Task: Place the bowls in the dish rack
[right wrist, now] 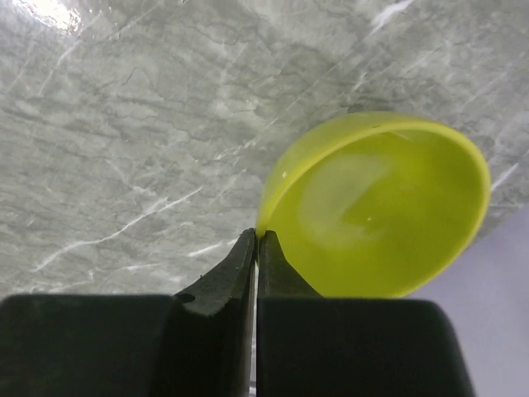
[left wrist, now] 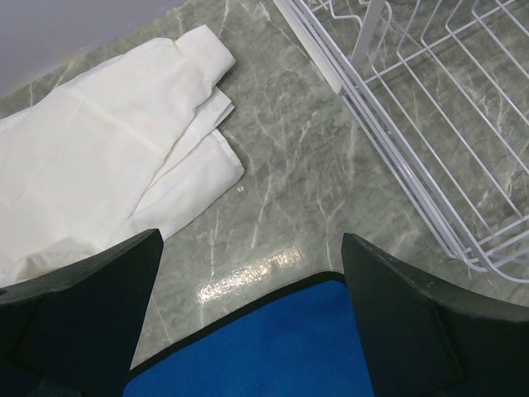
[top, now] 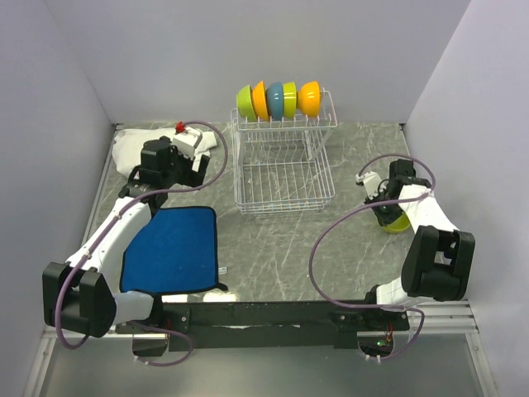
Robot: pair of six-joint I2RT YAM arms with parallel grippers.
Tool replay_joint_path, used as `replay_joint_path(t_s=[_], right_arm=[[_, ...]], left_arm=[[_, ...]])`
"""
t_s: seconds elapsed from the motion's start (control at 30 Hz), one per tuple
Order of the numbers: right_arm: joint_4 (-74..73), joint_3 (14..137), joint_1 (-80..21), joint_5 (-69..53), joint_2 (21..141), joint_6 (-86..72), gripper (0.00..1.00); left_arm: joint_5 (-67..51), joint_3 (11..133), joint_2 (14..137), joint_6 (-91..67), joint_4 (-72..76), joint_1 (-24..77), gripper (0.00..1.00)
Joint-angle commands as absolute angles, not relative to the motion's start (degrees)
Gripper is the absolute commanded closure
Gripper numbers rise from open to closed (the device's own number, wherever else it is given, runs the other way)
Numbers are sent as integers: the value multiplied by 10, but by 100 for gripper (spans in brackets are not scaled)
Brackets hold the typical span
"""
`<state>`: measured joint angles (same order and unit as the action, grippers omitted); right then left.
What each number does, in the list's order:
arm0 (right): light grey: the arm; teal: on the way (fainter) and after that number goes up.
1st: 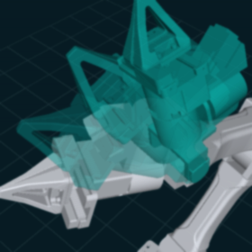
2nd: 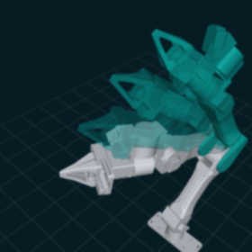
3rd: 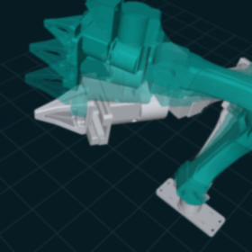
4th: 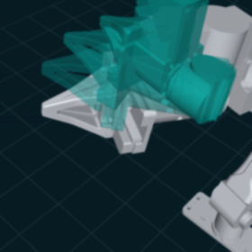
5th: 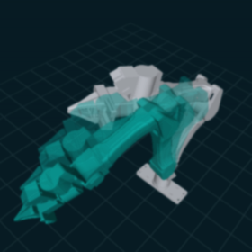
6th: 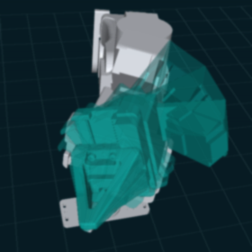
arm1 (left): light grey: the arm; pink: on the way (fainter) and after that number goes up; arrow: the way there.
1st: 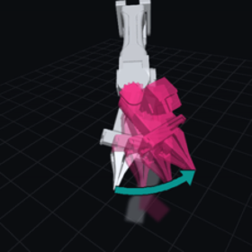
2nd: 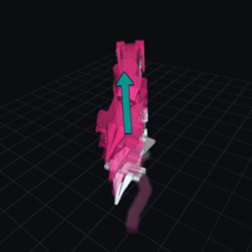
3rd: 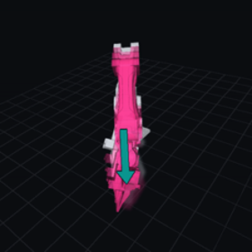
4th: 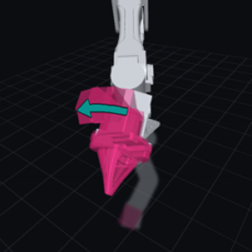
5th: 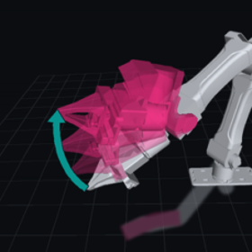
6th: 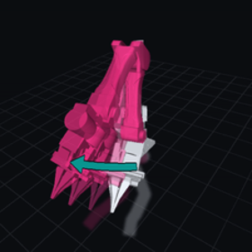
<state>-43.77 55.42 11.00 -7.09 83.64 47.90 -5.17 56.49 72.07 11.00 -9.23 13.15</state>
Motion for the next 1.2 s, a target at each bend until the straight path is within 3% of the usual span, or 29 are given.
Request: replay_joint_path(t_s=[0.0,0.17,0.43,0.73,0.83,0.87,0.93,0.97,1.17], right_arm=[[-467,605,106,-84,807,466,100],[-517,740,105,-152,762,397,100],[-505,948,108,-348,816,249,100],[-416,1148,119,-607,1002,118,100],[-283,1187,127,-673,1072,-34,100],[-228,1187,134,-713,1088,-160,100],[4,1147,138,-752,1113,-312,100],[144,1123,141,-765,1136,-529,100],[297,1200,140,-795,1220,-611,100]], left_arm=[[-73,577,710,101,-66,130,3],[-82,569,687,101,-61,130,3],[-119,548,665,92,-74,130,3],[-173,592,708,120,-128,130,3],[-182,585,708,174,-143,131,3],[-180,580,707,191,-148,130,3],[-178,580,703,246,-169,129,3],[-180,579,701,263,-174,128,3],[-203,615,711,324,-255,127,3]])
